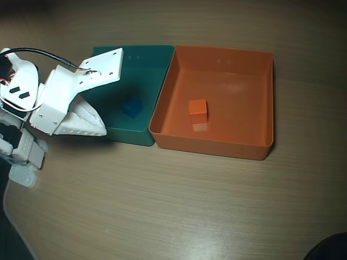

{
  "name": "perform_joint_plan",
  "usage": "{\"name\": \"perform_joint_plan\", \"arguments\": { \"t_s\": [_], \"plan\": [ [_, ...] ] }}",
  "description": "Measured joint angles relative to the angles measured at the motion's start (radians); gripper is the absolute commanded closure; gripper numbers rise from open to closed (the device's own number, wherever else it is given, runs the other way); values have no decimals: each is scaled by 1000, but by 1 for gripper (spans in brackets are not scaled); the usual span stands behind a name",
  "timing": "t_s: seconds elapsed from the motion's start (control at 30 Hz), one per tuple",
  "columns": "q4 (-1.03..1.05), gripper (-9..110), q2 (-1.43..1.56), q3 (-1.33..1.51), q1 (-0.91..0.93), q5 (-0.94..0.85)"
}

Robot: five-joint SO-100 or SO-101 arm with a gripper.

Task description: Grasp a cube and put it in the box.

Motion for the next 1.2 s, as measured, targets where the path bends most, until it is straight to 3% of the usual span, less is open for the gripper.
{"name": "perform_joint_plan", "arguments": {
  "t_s": [1.2],
  "plan": [
    [0, 106, 0, 0, 11, 0]
  ]
}}
